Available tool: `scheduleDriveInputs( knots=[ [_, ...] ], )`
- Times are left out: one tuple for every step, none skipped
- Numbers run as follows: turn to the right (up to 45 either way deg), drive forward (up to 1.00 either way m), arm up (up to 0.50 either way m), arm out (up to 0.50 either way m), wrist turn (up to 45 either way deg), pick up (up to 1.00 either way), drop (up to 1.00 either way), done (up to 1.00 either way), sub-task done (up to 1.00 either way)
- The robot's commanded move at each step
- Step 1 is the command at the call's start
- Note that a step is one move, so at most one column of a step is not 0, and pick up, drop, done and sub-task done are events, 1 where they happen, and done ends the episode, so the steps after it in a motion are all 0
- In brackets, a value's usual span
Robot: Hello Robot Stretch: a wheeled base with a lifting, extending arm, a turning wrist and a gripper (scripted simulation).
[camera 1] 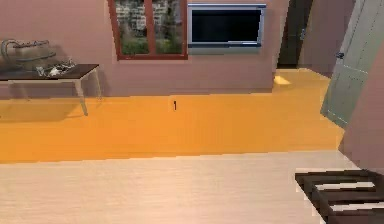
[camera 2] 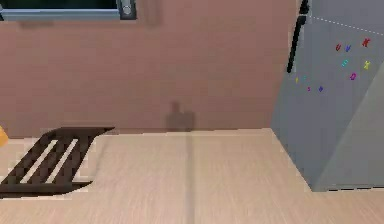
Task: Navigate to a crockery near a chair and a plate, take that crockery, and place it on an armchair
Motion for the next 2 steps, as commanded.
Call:
scheduleDriveInputs(
  knots=[
    [45.0, 0.0, 0.0, 0.0, 0.0, 0.0, 0.0, 0.0, 0.0],
    [45.0, 0.0, 0.0, 0.0, 0.0, 0.0, 0.0, 0.0, 0.0]
  ],
)
